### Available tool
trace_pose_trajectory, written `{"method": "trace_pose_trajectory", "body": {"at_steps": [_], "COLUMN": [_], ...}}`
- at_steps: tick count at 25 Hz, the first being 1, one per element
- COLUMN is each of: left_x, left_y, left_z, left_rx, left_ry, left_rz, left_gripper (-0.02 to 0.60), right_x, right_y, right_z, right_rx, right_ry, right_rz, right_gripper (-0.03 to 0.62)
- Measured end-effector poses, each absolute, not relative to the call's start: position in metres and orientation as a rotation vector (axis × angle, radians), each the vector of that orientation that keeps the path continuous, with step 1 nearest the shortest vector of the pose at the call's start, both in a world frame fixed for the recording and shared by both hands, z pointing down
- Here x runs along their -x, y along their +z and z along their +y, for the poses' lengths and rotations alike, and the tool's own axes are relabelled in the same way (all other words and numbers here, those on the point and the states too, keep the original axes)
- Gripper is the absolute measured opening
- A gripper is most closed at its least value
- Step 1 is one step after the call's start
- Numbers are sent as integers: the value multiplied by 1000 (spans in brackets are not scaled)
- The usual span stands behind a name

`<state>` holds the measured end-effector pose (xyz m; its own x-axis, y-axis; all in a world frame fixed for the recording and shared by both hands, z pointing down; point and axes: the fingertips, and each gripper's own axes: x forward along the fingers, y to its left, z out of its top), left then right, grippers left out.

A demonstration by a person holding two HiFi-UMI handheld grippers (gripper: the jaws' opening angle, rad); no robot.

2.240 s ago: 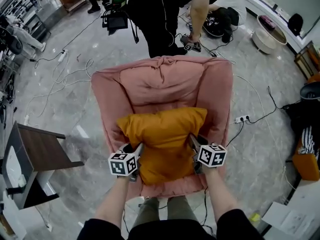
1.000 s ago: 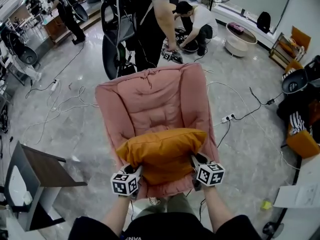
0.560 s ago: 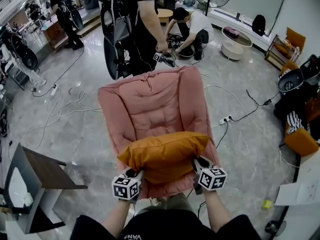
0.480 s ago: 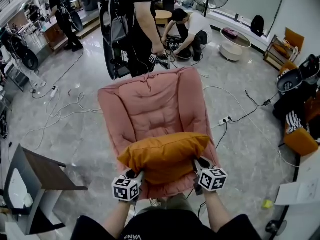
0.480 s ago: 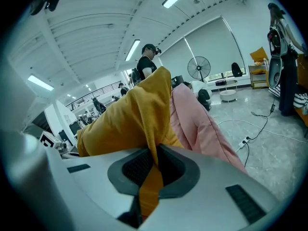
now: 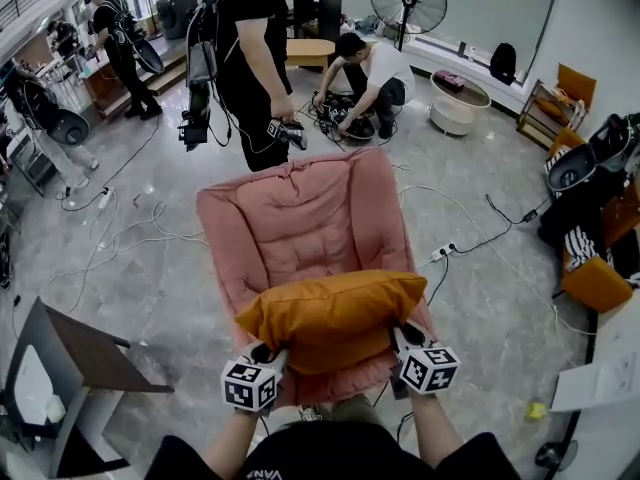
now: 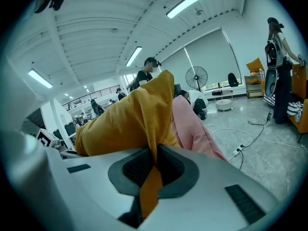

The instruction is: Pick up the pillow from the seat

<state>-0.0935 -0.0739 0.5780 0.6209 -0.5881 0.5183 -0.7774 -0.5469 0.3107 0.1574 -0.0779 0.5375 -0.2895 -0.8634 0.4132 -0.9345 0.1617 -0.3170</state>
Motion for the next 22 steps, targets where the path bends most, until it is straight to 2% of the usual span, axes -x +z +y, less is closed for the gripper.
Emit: {"method": "trace_pose_trajectory", "body": {"at_steps": [22], "left_x": [83], "left_y": [392], "left_z": [-107], "left_rx": [-2682], "left_ry": [53], "left_rz": [-1157], "left_gripper": [83], "right_x": [-169], "right_y": [372], "right_z": [-46], "right_rx": [-2018], "right_ry": [451], "right_rz": [-2526], "right_gripper": [23]}}
